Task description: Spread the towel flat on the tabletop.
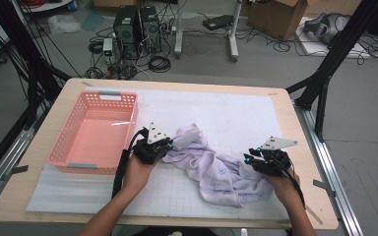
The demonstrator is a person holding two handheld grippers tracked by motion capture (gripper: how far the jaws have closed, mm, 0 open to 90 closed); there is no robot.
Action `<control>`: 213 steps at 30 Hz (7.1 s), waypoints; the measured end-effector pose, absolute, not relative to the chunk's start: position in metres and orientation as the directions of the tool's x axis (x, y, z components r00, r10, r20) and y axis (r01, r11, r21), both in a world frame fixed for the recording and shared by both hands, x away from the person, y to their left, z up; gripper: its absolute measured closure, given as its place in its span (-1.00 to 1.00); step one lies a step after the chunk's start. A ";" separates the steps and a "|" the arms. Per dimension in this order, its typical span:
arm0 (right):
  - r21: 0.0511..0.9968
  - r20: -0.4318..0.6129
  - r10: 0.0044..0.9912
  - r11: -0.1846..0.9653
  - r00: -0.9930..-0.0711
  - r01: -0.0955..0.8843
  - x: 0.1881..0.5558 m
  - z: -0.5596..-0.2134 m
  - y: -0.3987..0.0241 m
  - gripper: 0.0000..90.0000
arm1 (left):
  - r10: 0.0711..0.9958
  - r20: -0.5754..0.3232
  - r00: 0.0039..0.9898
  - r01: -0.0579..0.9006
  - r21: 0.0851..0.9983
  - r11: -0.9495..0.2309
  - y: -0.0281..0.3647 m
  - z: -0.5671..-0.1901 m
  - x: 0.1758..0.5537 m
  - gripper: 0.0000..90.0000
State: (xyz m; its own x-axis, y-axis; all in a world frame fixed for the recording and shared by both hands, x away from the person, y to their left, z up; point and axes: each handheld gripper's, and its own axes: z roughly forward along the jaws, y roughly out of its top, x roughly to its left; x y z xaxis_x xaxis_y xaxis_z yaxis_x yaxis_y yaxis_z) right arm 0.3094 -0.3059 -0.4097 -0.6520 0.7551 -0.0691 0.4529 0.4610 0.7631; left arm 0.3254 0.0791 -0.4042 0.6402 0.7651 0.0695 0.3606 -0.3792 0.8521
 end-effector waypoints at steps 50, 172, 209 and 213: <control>0.697 -0.179 0.943 0.323 -0.281 0.640 0.360 -0.416 -0.335 0.92 | 0.833 -0.088 0.546 0.454 0.867 -0.206 0.068 -0.421 0.362 0.84; 0.872 -0.016 0.895 0.230 -0.445 0.432 0.292 -0.404 -0.332 0.08 | 0.664 0.064 0.745 0.396 0.759 -0.517 0.046 -0.435 0.316 0.91; 0.732 -0.135 0.848 0.434 -0.513 0.525 0.389 -0.432 -0.259 0.85 | 0.771 -0.026 0.637 0.413 0.856 -0.312 0.084 -0.422 0.327 0.08; 0.776 -0.254 0.909 0.395 -0.330 0.491 0.399 -0.426 -0.267 0.86 | 0.763 -0.011 0.646 0.417 0.842 -0.341 0.081 -0.424 0.325 0.08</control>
State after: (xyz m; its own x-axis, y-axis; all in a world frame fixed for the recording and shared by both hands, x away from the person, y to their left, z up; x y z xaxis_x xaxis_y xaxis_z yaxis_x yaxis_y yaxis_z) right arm 0.3987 -0.2670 -0.4264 -0.3302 0.9091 -0.2539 0.4908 0.3951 0.7765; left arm 0.3247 0.0814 -0.4239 0.6458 0.7634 -0.0107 0.4171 -0.3411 0.8424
